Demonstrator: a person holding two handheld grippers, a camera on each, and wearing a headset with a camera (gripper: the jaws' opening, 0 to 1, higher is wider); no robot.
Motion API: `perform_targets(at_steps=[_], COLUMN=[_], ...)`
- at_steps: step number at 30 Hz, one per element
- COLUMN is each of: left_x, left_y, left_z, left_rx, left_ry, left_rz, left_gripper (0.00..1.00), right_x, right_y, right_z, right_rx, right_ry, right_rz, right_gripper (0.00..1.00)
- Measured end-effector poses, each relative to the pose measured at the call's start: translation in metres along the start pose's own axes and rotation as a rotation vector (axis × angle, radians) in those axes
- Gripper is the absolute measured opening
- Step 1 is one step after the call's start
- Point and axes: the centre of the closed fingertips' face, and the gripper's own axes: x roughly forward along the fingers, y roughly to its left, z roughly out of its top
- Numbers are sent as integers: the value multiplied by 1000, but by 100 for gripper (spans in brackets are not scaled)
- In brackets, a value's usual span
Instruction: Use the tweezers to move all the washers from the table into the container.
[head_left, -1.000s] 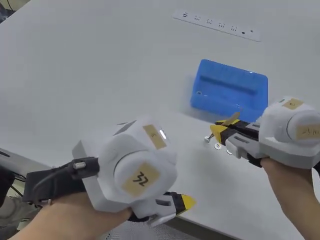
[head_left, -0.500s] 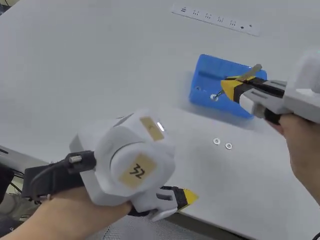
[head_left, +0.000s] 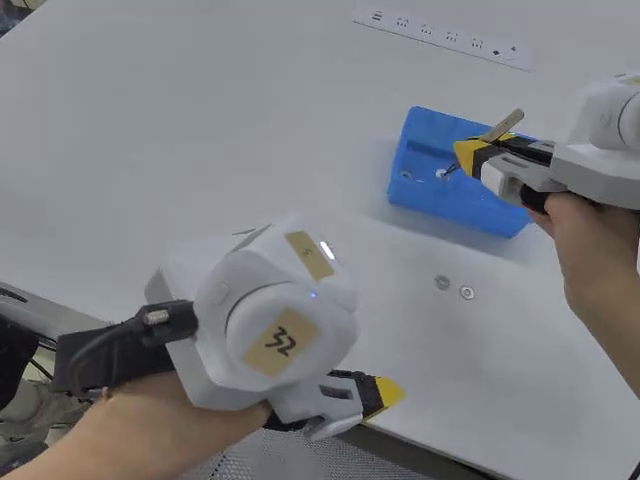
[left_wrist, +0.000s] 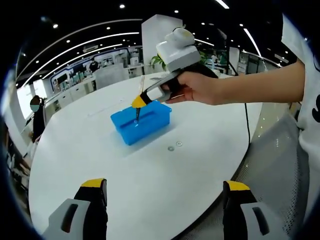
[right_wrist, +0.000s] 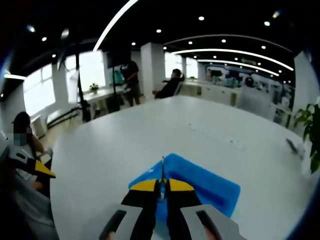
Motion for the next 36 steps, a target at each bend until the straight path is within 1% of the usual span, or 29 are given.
perform_targets(at_steps=[2,3,5,13,17,24,25,26,30,32,36], left_x=[0,0,0,2,3,3,3,3,4,4,3], left_y=[0,1,1,2,1,3,3,4,3,3,2], left_z=[0,0,0,-1,-1,-4,-4,-5,-5,-5,-3], left_rx=[-1,0,-1,-4,-4,-2,-1,-1,-2,2,7], left_ry=[2,2,2,9,9,21,22,23,26,27,22], left_rz=[1,1,2,1,-1,2,3,3,2,1,1], left_gripper=[99,99,99,99,99,99,99,99,99,99,99], right_x=[5,10,15,25,27,32,32,32,32,32,30], right_y=[-3,-3,-5,-6,-7,-9,-9,-9,-9,-9,-11], right_z=[-7,-11,-15,-23,-26,-29,-30,-28,-29,-30,-29], right_rx=[-15,-21,-10,-20,-48,-52,-57,-64,-60,-59,-51], right_ry=[24,37,46,74,93,101,99,87,93,98,100], right_rz=[-13,-10,-7,-4,-15,-18,-22,-25,-24,-18,-23], right_gripper=[3,3,3,3,3,3,3,3,3,3,4])
